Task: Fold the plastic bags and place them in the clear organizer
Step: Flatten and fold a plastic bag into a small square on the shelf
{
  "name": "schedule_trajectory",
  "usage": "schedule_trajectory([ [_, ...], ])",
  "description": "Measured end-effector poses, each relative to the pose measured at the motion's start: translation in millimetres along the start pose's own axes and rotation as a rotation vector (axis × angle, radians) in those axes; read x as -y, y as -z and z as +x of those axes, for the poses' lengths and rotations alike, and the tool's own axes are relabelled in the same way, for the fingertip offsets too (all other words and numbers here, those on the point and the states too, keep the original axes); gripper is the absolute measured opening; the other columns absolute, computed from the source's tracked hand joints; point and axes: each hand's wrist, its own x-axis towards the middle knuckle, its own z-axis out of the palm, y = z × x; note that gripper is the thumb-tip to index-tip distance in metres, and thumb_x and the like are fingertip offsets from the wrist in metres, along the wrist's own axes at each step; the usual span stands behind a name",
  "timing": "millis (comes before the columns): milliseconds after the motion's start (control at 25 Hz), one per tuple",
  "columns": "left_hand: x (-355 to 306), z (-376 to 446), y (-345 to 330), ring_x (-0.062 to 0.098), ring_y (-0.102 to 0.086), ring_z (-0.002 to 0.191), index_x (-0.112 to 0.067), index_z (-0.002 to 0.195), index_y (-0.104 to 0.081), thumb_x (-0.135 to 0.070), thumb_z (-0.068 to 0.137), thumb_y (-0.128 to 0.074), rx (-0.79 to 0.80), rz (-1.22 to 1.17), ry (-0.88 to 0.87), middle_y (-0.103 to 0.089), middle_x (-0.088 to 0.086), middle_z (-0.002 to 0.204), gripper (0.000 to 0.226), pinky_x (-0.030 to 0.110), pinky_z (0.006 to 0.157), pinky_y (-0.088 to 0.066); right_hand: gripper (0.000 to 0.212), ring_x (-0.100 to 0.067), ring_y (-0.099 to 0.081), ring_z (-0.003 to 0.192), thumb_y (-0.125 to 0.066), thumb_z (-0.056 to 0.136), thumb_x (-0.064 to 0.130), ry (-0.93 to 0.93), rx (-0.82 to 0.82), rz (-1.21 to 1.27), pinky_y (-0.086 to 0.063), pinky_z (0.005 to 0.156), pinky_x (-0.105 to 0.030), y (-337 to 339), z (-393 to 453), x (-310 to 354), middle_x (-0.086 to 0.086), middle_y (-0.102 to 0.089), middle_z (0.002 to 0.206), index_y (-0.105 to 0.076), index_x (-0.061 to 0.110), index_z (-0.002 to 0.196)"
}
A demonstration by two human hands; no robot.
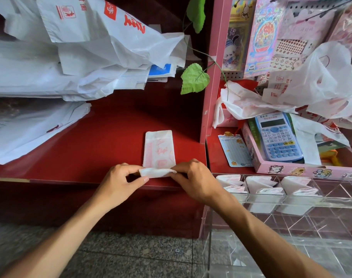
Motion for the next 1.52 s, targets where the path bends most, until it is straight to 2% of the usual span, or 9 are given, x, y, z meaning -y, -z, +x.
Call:
schedule_trajectory([
  [120, -3.7, 2.9, -2.8, -0.004, -0.067, 0.074, -0.035, 0.068, -0.072, -0.014, 0.085, -0.075, 0.001, -0.112, 0.051, -0.073, -0.018, 0.073, 0.028, 0.012, 0.07, -0.046, 0.029, -0.022, -0.041, 0.058, -0.064, 0.092, 0.024, -0.133, -0.029, 0.073, -0.032, 0.055, -0.027, 2.3, 0.8, 1.7, -0.002, -0.05, 0.058, -0.055, 0.008, 0.07],
  [280, -11.6, 4.7, -6.2, -0.006, -0.067, 0.073, -0.013, 0.076, -0.074, -0.011, 0.09, -0.068, -0.002, -0.171, 0.168, -0.076, -0.008, 0.078, 0.015, 0.005, 0.066, -0.044, 0.022, -0.025, -0.048, 0.062, -0.068, 0.083, 0.019, -0.251, 0.02, 0.077, -0.037, 0.061, -0.037, 2.9, 6.8, 0.5, -0.008, -0.057, 0.065, -0.055, 0.007, 0.07],
  [400, -14.6, 7.1, -10.4, -0.005, -0.062, 0.063, -0.013, 0.075, -0.07, -0.016, 0.089, -0.07, -0.067, -0.184, 0.251, -0.073, -0.011, 0.073, 0.014, 0.017, 0.063, -0.045, 0.025, -0.02, -0.042, 0.058, -0.066, 0.083, 0.019, -0.33, -0.006, 0.091, -0.036, 0.057, -0.038, 1.7, 11.8, -0.8, -0.012, -0.054, 0.063, -0.054, 0.008, 0.064],
  [560, -15.9, 10.4, -17.2, 0.011, -0.068, 0.072, -0.018, 0.075, -0.071, -0.021, 0.086, -0.074, -0.157, -0.113, 0.314, -0.07, -0.019, 0.07, 0.012, 0.026, 0.069, -0.049, 0.04, -0.023, -0.037, 0.058, -0.064, 0.087, 0.022, -0.419, -0.08, 0.083, -0.029, 0.056, -0.037, -4.7, 16.7, 1.7, -0.007, -0.041, 0.056, -0.043, 0.011, 0.055],
  [760, -15.5, 12.2, -19.9, 0.016, -0.068, 0.079, -0.025, 0.074, -0.069, -0.03, 0.087, -0.07, -0.176, -0.027, 0.353, -0.07, -0.015, 0.066, 0.014, 0.046, 0.09, -0.051, 0.021, -0.032, -0.056, 0.069, -0.063, 0.087, 0.025, -0.457, -0.148, -0.022, -0.039, 0.058, -0.033, -11.0, 20.2, 4.5, -0.01, -0.062, 0.067, -0.066, 0.008, 0.075],
  [1040, -18.8, 14.1, -26.1, 0.02, -0.063, 0.074, -0.025, 0.069, -0.062, -0.032, 0.088, -0.067, -0.231, 0.134, 0.351, -0.064, -0.016, 0.058, 0.02, 0.044, 0.091, -0.044, 0.024, -0.03, -0.062, 0.079, -0.062, 0.088, 0.037, -0.506, -0.163, -0.133, -0.042, 0.062, -0.031, -16.6, 26.0, 7.1, -0.004, -0.066, 0.077, -0.067, 0.014, 0.082],
  [1280, -14.5, 14.1, -28.7, 0.018, -0.057, 0.079, -0.026, 0.092, -0.051, -0.034, 0.087, -0.068, -0.235, 0.178, 0.278, -0.061, -0.013, 0.076, 0.019, 0.04, 0.085, -0.04, 0.025, -0.026, -0.061, 0.085, -0.063, 0.091, 0.037, -0.398, -0.166, -0.276, -0.036, 0.062, -0.033, -17.8, 24.0, 7.2, 0.003, -0.063, 0.096, -0.049, 0.019, 0.101],
  [1400, -0.2, 12.6, -25.2, 0.018, -0.055, 0.1, -0.026, 0.111, -0.061, -0.018, 0.087, -0.07, -0.175, 0.204, 0.022, -0.059, -0.014, 0.108, 0.027, 0.038, 0.091, -0.043, 0.025, -0.025, -0.055, 0.089, -0.064, 0.089, 0.026, -0.17, -0.16, -0.366, -0.039, 0.061, -0.033, -21.0, 19.8, 1.9, 0.002, -0.057, 0.109, -0.058, 0.021, 0.113],
  [1520, 10.1, 13.7, -21.2, 0.016, -0.057, 0.109, -0.019, 0.121, -0.069, -0.013, 0.092, -0.059, -0.081, 0.331, -0.151, -0.065, -0.011, 0.127, 0.031, 0.038, 0.096, -0.048, 0.019, -0.025, -0.054, 0.085, -0.059, 0.086, 0.019, 0.033, -0.082, -0.596, -0.036, 0.064, -0.033, -30.8, 13.8, -1.1, 0.006, -0.064, 0.11, -0.066, 0.022, 0.103],
])
